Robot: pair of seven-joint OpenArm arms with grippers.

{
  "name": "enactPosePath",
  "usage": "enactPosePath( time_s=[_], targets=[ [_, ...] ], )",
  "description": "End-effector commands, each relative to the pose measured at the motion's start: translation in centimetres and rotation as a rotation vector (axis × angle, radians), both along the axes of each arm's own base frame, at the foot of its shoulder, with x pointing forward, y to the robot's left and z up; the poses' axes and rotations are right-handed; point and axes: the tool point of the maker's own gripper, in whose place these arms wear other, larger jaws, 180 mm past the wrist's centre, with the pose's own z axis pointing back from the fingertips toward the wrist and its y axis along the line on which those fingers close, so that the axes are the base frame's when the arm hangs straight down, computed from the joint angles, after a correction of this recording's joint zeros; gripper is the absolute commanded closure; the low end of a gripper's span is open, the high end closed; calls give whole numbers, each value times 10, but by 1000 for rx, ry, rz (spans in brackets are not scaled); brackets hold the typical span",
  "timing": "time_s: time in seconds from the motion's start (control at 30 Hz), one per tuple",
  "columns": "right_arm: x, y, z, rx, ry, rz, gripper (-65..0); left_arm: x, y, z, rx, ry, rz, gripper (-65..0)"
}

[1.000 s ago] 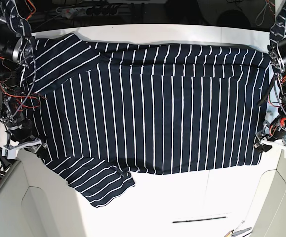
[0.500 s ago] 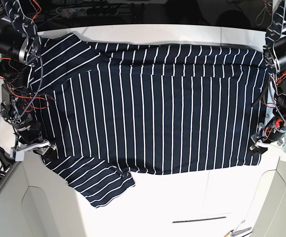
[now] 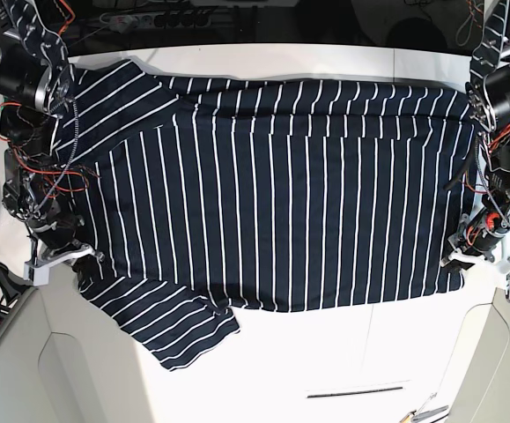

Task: Fold the T-shirt properly
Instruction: 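Fold the hem up over the shirt body toward the collar with both grippers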

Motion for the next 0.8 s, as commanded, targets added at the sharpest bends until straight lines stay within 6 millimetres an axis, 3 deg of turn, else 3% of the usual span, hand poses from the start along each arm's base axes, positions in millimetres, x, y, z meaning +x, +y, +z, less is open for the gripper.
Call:
enactPosePath(
  time_s=[0.0,0.07,0.27,0.53,0.77],
  targets=[
    [17,-9,26,-23,-69,-3,0,9,4,14,14,-18,-18,-72],
    [19,-10,30,-43,-77,5,0,15,-3,23,10,-46,-70,-2],
    [21,-9,41,-93,-64,50,0,25,-8,45,12,-70,-158,0],
    [23,-7,64,-117,-53,98,0,27,1,64,44,-44,-196,0],
    [9,-12,80,-126,-76,121,0,20,3,83,-20,-17,-221,0]
  ],
)
